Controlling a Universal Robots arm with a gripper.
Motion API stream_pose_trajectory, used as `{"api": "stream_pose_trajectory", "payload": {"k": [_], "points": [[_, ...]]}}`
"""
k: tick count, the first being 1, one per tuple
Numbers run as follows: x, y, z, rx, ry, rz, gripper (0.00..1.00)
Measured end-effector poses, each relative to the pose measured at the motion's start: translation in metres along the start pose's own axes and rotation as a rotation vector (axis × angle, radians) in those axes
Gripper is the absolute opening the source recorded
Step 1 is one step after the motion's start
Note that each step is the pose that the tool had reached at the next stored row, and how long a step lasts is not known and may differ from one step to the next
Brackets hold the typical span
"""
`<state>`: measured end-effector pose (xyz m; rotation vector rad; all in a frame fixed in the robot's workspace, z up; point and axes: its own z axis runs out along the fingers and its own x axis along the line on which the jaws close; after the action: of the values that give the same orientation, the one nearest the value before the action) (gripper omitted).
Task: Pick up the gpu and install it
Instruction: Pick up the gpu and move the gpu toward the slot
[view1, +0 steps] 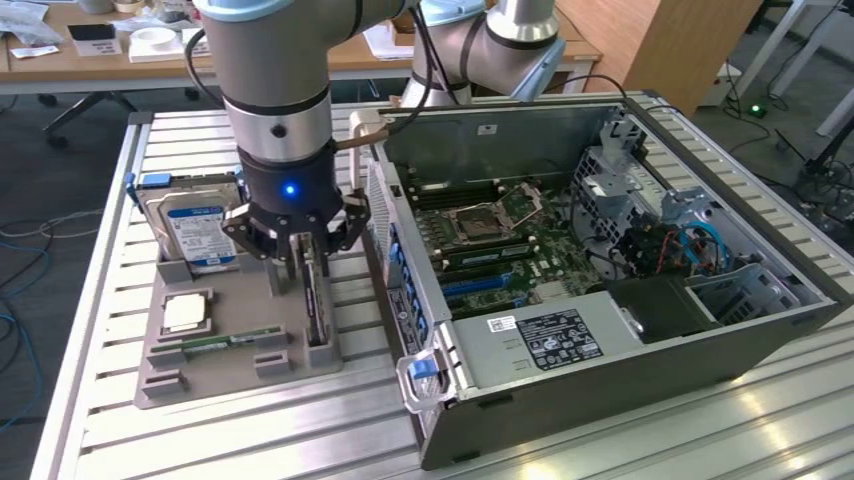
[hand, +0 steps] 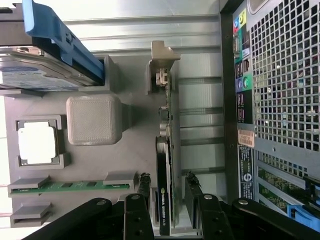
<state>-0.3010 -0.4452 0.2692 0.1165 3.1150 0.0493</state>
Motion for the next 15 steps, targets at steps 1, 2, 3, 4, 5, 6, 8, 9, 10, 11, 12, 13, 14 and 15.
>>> {"api": "stream_pose_trajectory", "payload": {"k": [1, 2, 3, 4, 5, 6, 8, 9, 10, 11, 12, 13, 14, 15], "points": [[0.0, 0.0, 0.0, 0.0001, 0.0001, 0.0, 0.42], [0.0, 0.0, 0.0, 0.0002, 0.0002, 0.0, 0.42], [0.0, 0.0, 0.0, 0.0002, 0.0002, 0.0, 0.42], [0.0, 0.0, 0.0, 0.0002, 0.0002, 0.0, 0.42], [0.0, 0.0, 0.0001, 0.0001, 0.0, 0.0, 0.42], [0.0, 0.0, 0.0001, 0.0001, 0.0001, 0.0, 0.42], [-0.0001, 0.0, 0.0011, -0.0003, -0.0003, 0.0, 0.42], [0.0, 0.0, 0.0016, -0.0002, -0.0002, 0.0, 0.42], [0.0, -0.0001, 0.0022, 0.0, 0.0001, 0.0, 0.42], [0.0, -0.0001, 0.003, 0.0, 0.0, 0.0, 0.42], [0.0, -0.0001, 0.0037, 0.0, 0.0, 0.0, 0.42], [0.0001, -0.0002, 0.0043, 0.0, 0.0, 0.0, 0.42], [0.0001, -0.0002, 0.0047, 0.0001, 0.0001, 0.0, 0.42], [0.0001, -0.0002, 0.0047, 0.0002, 0.0002, 0.0, 0.42]]}}
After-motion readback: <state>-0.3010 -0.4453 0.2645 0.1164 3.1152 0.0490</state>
